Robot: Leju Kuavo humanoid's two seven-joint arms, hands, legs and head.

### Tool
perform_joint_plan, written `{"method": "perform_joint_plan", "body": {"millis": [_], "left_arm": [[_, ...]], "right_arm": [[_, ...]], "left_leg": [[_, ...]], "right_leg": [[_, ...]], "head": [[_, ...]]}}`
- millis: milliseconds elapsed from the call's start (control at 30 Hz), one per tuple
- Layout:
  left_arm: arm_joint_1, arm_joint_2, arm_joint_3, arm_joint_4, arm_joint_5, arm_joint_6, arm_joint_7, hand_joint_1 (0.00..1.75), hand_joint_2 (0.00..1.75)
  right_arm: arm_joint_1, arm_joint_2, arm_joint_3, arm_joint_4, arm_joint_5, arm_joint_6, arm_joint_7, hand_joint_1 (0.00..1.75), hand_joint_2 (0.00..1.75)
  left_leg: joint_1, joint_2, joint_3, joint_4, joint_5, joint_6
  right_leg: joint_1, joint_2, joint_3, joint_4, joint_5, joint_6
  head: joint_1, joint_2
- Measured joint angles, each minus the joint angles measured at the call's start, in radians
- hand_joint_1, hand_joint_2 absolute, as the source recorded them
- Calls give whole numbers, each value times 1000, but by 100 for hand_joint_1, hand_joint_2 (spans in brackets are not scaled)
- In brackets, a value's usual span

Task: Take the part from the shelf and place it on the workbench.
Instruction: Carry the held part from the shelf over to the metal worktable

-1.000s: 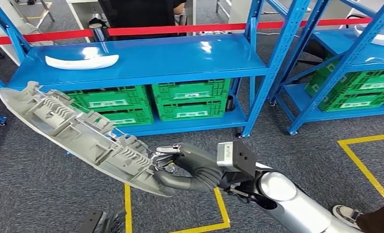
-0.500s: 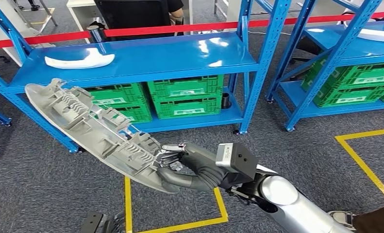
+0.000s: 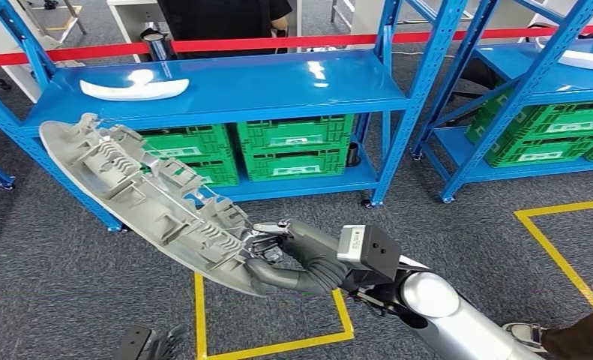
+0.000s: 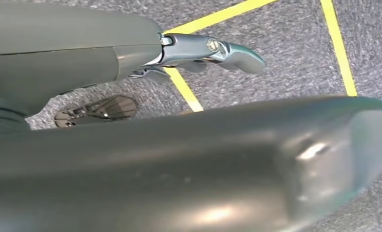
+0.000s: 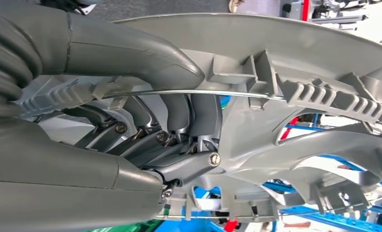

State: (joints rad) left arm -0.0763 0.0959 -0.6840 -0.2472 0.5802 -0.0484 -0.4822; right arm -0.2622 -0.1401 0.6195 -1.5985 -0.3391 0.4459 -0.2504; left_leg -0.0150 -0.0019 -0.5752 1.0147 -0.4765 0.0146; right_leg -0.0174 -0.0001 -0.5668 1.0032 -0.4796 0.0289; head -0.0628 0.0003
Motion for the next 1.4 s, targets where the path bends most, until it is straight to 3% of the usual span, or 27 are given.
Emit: {"method": "perform_joint_plan", "body": {"millis": [100, 167, 200, 267, 300, 333, 367, 400, 433, 500, 533, 600, 667, 700, 767, 833, 867, 900, 1000, 1067, 1133, 1200, 1267, 1333, 1367, 1400], "left_arm": [[0, 4, 0, 0, 4, 1, 0, 0, 0], [1, 2, 0, 0, 10, 2, 0, 0, 0], [1, 1, 0, 0, 11, 2, 0, 0, 0], [2, -4, 1, 0, 13, 2, 0, 0, 0], [4, -8, 1, 0, 14, 2, 0, 0, 0], [5, -11, 1, 0, 15, 3, 0, 0, 0], [6, -15, 1, 0, 15, 3, 0, 0, 0], [7, -17, 1, 0, 15, 4, 0, 0, 0], [6, -20, 1, 0, 15, 4, 0, 0, 0], [5, -23, 1, -1, 15, 6, 0, 0, 0], [5, -25, 2, -1, 15, 6, 0, 0, 0], [7, -26, 4, -1, 15, 7, 0, 0, 0], [10, -29, 5, 0, 16, 8, 0, 0, 0], [10, -31, 5, 0, 16, 9, 0, 0, 0], [9, -33, 6, 0, 16, 9, 0, 0, 0], [9, -33, 6, 0, 16, 7, 0, 0, 0], [10, -32, 6, 1, 16, 6, 0, 0, 0], [10, -30, 6, 1, 16, 5, 0, 0, 0], [7, -24, 6, 2, 16, 1, -1, 0, 0], [6, -23, 6, 2, 16, 0, -2, 0, 0], [9, -21, 6, 3, 16, 0, -2, 0, 0], [11, -20, 7, 3, 16, 0, -3, 0, 0], [8, -19, 7, 3, 14, -1, -4, 0, 0], [8, -20, 7, 3, 12, -3, -6, 0, 0], [9, -20, 7, 3, 11, -4, -6, 0, 0], [10, -20, 7, 3, 9, -5, -7, 0, 0]], "right_arm": [[0, 0, -2, 0, 1, 9, -1, 175, 175], [-1, 1, -6, 0, 5, 20, 0, 175, 175], [-1, 1, -9, 0, 7, 24, 0, 175, 175], [-1, 1, -13, 2, 12, 31, 0, 175, 175], [0, 0, -15, 3, 13, 33, 0, 175, 175], [1, -1, -16, 6, 14, 35, 0, 175, 175], [2, -1, -17, 8, 15, 37, 1, 175, 175], [2, -2, -18, 10, 16, 39, 1, 175, 175], [2, -2, -19, 11, 17, 40, 1, 175, 175], [1, -2, -20, 11, 17, 42, 1, 175, 175], [1, -2, -21, 11, 17, 43, 0, 175, 175], [1, -3, -21, 11, 16, 43, -1, 175, 175], [1, -2, -20, 11, 16, 43, -1, 175, 175], [2, -2, -20, 11, 16, 43, -1, 175, 175], [2, -2, -20, 11, 17, 43, -2, 175, 175], [4, -2, -19, 11, 21, 39, -2, 175, 175], [4, -2, -19, 11, 23, 36, -3, 175, 175], [5, -2, -19, 11, 25, 34, -3, 175, 175], [5, -2, -19, 11, 27, 31, -4, 175, 175], [5, -2, -19, 11, 28, 31, -4, 175, 175], [4, -2, -19, 11, 28, 31, -4, 175, 175], [3, -2, -19, 10, 27, 31, -6, 175, 175], [4, -4, -19, 10, 25, 31, -10, 175, 175], [9, -6, -18, 10, 23, 29, -14, 175, 175], [11, -6, -17, 10, 22, 28, -15, 175, 175], [13, -7, -17, 10, 21, 26, -15, 175, 175]], "left_leg": [[-1, -1, -5, 0, 4, 10], [4, -3, -3, -9, 12, 21], [6, -5, -3, -13, 16, 25], [6, -10, -8, -14, 20, 30], [6, -14, -11, -13, 21, 30], [5, -20, -13, -11, 22, 29], [5, -27, -16, -9, 23, 27], [5, -36, -17, -6, 23, 25], [6, -45, -19, -3, 24, 22], [5, -63, -26, 5, 24, 12], [5, -70, -30, 7, 25, 5], [7, -83, -36, 5, 31, -9], [8, -69, -45, 17, 22, -23], [9, -52, -59, 47, 3, -31], [14, -18, -111, 164, -62, -44], [20, -9, -158, 273, -103, -53], [23, -7, -159, 280, -97, -56], [24, -2, -140, 246, -73, -57], [19, 49, -33, 45, 5, -48], [12, 60, -16, 0, 9, -34], [12, 37, -19, -2, 14, -19], [16, 16, -18, -8, 20, -5], [18, -5, -18, -10, 23, 4], [17, -30, -20, -8, 24, 6], [17, -43, -21, -6, 24, 6], [18, -57, -21, -4, 24, 6]], "right_leg": [[-1, -2, -2, -2, 4, 9], [0, -2, -11, 18, -13, 14], [1, -2, -27, 56, -38, 15], [1, -1, -87, 188, -109, 14], [1, -1, -116, 253, -136, 13], [1, -1, -132, 290, -144, 12], [2, 0, -129, 288, -133, 10], [2, 2, -105, 244, -104, 7], [1, 13, -67, 172, -71, 4], [1, 38, -6, 52, -32, -2], [2, 45, 5, 26, -27, -6], [5, 34, 3, 22, -25, -16], [3, 17, 3, 17, -19, -30], [1, 7, 3, 14, -17, -35], [1, -13, 2, 14, -16, -41], [2, -34, 1, 14, -17, -42], [2, -44, 1, 14, -18, -42], [1, -54, 2, 15, -18, -41], [5, -82, 7, 16, -24, -32], [10, -98, 10, 16, -27, -22], [9, -109, 13, 16, -30, -9], [5, -77, 2, 48, -56, 1], [3, -25, -50, 160, -117, 4], [5, -7, -113, 284, -163, 4], [5, -6, -126, 305, -159, 3], [4, -4, -119, 285, -135, 2]], "head": [[0, 0], [0, 0], [1, 0], [1, 0], [1, 0], [1, 0], [1, 0], [1, 0], [1, 0], [1, 0], [1, 0], [1, 0], [0, 0], [-1, 0], [-4, 0], [-4, 0], [-4, 0], [-4, 0], [-4, 0], [-3, 0], [-3, 0], [-2, 0], [0, 0], [0, 0], [0, 0], [0, 0]]}}
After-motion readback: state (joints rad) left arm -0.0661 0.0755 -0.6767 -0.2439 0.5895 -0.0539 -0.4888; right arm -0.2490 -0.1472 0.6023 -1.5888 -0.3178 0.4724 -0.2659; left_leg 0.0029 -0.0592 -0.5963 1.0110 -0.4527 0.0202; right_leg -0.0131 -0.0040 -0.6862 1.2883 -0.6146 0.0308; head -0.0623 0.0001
